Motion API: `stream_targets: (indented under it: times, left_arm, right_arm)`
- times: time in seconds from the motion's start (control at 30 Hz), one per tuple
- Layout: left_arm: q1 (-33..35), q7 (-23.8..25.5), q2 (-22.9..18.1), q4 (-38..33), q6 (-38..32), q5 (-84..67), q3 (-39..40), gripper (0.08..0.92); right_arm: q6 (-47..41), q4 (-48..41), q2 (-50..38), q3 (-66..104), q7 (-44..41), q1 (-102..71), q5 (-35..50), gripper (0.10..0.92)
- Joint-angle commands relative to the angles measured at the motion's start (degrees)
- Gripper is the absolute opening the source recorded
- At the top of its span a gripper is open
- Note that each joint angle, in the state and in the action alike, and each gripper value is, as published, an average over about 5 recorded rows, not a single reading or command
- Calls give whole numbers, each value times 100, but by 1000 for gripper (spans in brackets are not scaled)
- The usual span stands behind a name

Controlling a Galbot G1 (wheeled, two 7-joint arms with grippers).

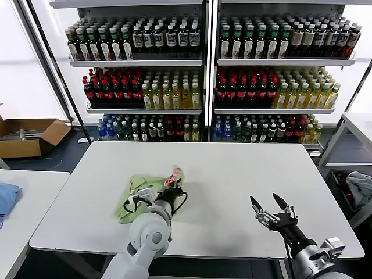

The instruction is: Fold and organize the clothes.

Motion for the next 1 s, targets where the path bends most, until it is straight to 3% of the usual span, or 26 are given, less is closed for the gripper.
stream_targets:
  times: [0.03,0.3,0.6,0.77,1.0]
  left_arm:
    - [-96,1195,-36,-52,-712,-920,-350,323]
    - [321,1499,1062,-430,-762,-843,-1532,557]
    - [936,1479,1144,-951,-758,-692,-2065,796]
    - [945,1418,1101,-993,-747,-712,-2232,821]
    - [887,1368,1111,-1006,-732,-721,-2270,823]
  right_arm:
    - [-555,-797,-261,-1832,707,1375,195,823]
    - [-1132,-2237,113,-3553,1203,3051,258,823]
    - [-1445,-3547,624,-4712,1359,4650,250,823]
    - [-1501,-3607,617,-4781,1372,4734,384,782]
    - [-1447,-3200,371,-4448,1286,4470,457,585]
